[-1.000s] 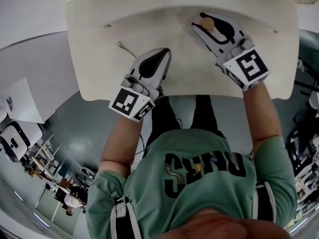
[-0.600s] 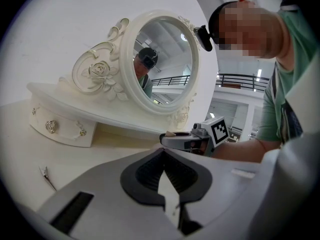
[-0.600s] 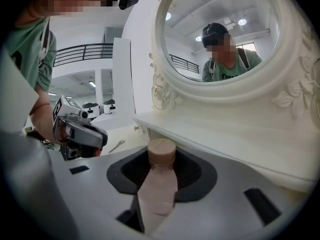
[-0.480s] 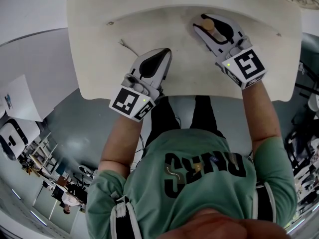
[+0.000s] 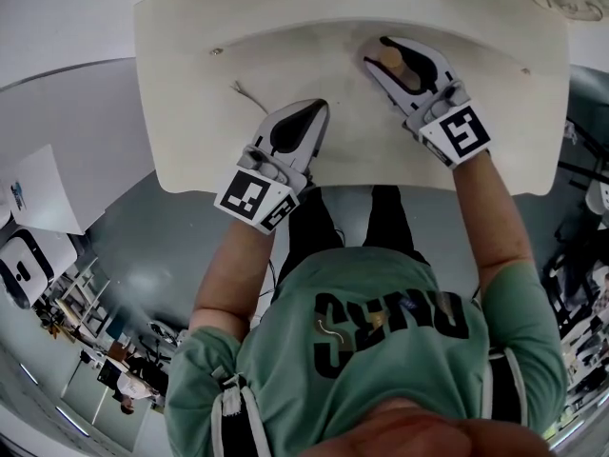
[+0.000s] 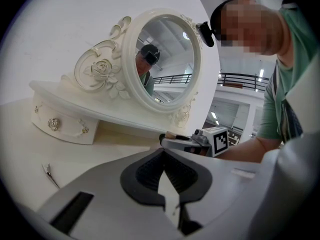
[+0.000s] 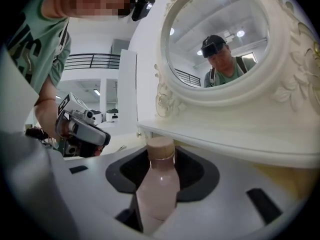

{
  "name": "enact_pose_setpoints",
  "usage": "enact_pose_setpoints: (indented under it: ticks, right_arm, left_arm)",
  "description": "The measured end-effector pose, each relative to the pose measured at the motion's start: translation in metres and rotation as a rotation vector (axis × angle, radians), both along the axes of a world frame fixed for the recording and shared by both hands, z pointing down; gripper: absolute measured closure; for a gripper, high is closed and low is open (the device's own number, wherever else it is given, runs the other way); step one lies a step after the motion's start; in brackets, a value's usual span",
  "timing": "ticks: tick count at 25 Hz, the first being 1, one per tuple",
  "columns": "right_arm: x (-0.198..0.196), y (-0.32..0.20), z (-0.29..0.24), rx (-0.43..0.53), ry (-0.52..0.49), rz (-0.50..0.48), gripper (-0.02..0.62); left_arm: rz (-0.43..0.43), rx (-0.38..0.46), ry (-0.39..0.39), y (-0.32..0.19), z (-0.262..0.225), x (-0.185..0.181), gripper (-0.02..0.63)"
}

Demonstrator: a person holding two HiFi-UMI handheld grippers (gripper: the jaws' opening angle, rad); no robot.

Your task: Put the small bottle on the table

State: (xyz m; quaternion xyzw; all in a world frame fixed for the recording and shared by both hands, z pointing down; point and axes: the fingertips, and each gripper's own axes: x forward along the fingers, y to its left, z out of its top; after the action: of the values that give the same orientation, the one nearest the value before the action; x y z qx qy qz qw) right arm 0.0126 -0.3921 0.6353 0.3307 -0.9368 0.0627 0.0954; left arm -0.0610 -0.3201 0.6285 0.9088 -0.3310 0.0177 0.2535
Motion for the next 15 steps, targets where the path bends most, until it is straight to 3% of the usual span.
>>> enact_pose_setpoints:
  ticks: [5, 15]
  right_arm:
    - [0.005, -0.002, -0.013, -0.097, -0.079, 0.021, 0.394]
    - [0.028, 0.03, -0.092, -0.097, -0.101, 0.048, 0.408]
  left_arm:
    - [-0.011, 0.004, -0.005, 0.002, -0.02, -0.005, 0.598]
    - [-0.027, 0.063, 0.007, 0.01, -0.103, -0.015, 0.598]
